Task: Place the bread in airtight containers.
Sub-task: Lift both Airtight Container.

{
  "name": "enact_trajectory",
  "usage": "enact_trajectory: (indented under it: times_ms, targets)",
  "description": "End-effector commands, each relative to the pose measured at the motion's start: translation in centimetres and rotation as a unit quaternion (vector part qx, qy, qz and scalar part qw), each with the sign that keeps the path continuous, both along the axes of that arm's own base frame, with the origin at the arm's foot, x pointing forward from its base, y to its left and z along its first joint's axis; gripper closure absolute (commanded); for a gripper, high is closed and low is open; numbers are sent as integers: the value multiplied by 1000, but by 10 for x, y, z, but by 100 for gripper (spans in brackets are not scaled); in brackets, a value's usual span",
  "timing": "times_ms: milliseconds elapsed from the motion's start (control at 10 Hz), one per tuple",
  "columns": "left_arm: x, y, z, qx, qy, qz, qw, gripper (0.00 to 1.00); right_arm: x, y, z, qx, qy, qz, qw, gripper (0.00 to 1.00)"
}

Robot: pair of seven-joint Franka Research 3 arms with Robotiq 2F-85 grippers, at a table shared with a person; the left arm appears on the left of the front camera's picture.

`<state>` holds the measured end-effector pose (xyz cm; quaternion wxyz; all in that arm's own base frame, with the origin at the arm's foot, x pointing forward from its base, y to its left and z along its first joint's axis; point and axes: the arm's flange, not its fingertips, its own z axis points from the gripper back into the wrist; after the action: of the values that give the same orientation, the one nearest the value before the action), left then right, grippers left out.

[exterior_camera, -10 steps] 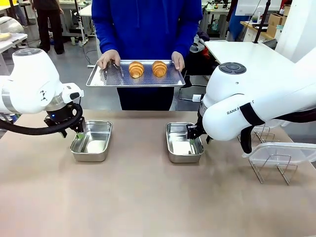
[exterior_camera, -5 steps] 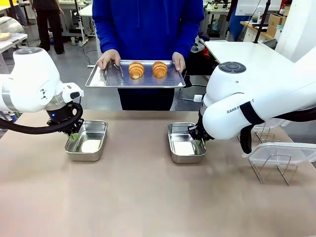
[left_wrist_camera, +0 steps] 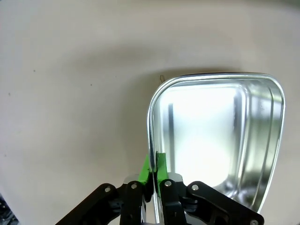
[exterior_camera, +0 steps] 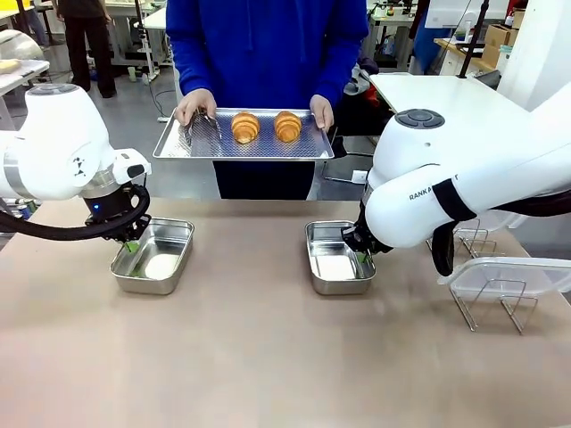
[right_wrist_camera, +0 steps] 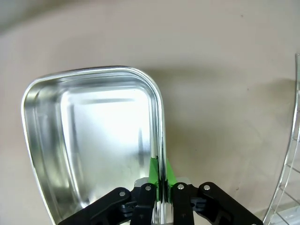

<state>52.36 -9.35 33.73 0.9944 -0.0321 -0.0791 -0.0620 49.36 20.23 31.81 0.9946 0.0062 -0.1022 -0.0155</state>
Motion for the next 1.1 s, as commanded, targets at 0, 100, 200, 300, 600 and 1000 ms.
enact_trajectory:
  times_ms: [0,100,200,300,600,1000]
  targets:
    - [3,4,29,-30,-3,28,999,100,8,-1,22,-18,5,-27,999,100]
    - [2,7,52,-47,-12,39,998,100,9,-5,40,-17,1,-30,999,100]
    - [0,5,74,-65,-29,44,996,100,10,-10,59,-10,-1,-32,999,100]
    - [-5,0,97,-82,-28,67,994,100,8,-15,84,-9,-6,-30,999,100]
    - [-22,-19,135,-90,-18,79,993,100,-13,-25,147,-8,-41,-27,999,100]
    - [-26,-24,142,-75,-12,90,993,100,-22,-23,163,4,-42,-5,999,100]
